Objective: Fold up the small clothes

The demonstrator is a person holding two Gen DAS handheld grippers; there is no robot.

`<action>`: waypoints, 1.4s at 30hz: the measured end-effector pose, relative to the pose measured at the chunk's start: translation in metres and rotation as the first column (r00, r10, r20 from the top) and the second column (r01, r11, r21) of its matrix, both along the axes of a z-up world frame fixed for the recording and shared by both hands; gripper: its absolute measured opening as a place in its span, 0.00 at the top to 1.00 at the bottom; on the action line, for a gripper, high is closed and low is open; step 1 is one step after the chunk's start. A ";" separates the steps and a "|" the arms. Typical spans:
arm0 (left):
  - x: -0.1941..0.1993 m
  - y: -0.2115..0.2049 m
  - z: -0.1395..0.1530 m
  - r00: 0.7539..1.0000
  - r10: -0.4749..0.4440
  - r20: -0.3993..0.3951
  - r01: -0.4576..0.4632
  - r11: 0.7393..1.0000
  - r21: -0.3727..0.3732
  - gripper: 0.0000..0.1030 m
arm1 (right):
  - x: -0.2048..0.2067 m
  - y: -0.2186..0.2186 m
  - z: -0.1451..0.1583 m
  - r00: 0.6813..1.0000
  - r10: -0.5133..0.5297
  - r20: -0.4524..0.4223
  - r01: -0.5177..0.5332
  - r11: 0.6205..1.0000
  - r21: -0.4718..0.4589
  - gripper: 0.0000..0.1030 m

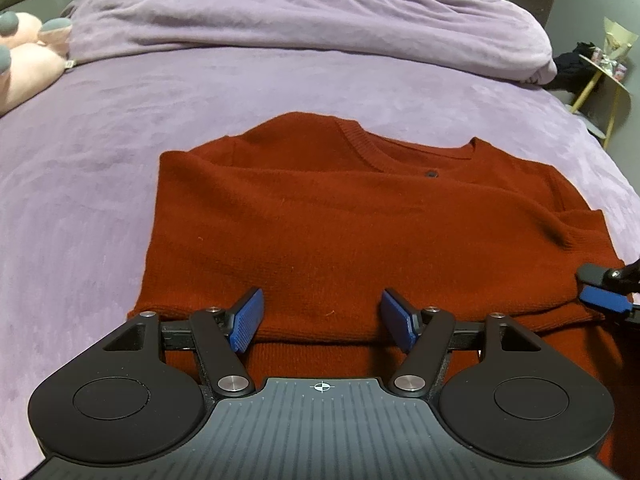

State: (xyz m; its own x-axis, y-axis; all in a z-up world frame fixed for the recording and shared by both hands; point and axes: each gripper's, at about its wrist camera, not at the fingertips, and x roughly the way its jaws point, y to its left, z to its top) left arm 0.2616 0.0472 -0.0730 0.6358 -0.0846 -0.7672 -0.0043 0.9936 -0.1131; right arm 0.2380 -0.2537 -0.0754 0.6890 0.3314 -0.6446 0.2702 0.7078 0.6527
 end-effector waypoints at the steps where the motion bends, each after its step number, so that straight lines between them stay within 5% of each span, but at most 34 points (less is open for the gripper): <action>1: 0.001 -0.001 0.001 1.000 0.002 -0.005 -0.002 1.000 0.003 0.31 | 0.004 0.003 0.000 1.000 -0.003 -0.013 0.003 1.000 -0.019 0.95; 5: -0.001 0.001 0.005 1.000 0.010 -0.017 -0.010 1.000 -0.017 0.31 | -0.010 -0.001 0.009 0.999 -0.004 0.042 0.005 1.000 -0.021 0.97; 9: -0.001 0.000 0.002 1.000 0.007 -0.022 -0.007 1.000 -0.002 0.31 | -0.019 -0.002 0.007 1.000 -0.031 0.003 0.031 0.981 -0.193 1.00; 15: 0.000 -0.002 0.003 1.000 0.006 -0.025 -0.006 1.000 0.007 0.30 | -0.024 -0.002 0.017 0.999 0.025 0.034 -0.021 0.994 -0.110 0.95; 17: -0.001 -0.001 0.002 1.000 0.004 -0.025 -0.004 1.000 0.003 0.29 | -0.028 0.001 0.017 0.999 0.036 0.037 -0.031 0.993 -0.115 0.83; 24: -0.015 0.002 0.000 0.996 -0.060 -0.060 0.064 0.996 0.062 0.26 | -0.049 0.006 0.016 0.998 0.064 -0.002 -0.064 0.979 -0.192 0.82; 32: -0.054 0.019 0.008 0.998 0.002 -0.064 -0.003 1.000 -0.015 0.26 | -0.044 -0.003 0.038 0.997 0.024 0.070 -0.018 0.997 -0.080 0.67; 36: -0.075 0.032 0.013 0.997 0.038 -0.067 -0.042 0.998 -0.055 0.26 | -0.016 -0.006 0.024 0.999 -0.038 -0.011 0.038 0.999 -0.017 0.67; 40: -0.092 0.050 0.013 0.993 0.086 -0.080 -0.092 0.992 -0.085 0.26 | 0.004 -0.005 0.011 0.996 -0.082 -0.042 0.081 0.996 -0.036 0.77; 42: -0.099 0.058 0.013 0.991 0.103 -0.091 -0.111 0.990 -0.092 0.27 | 0.009 -0.002 0.010 0.997 -0.061 -0.054 0.058 0.997 -0.059 0.97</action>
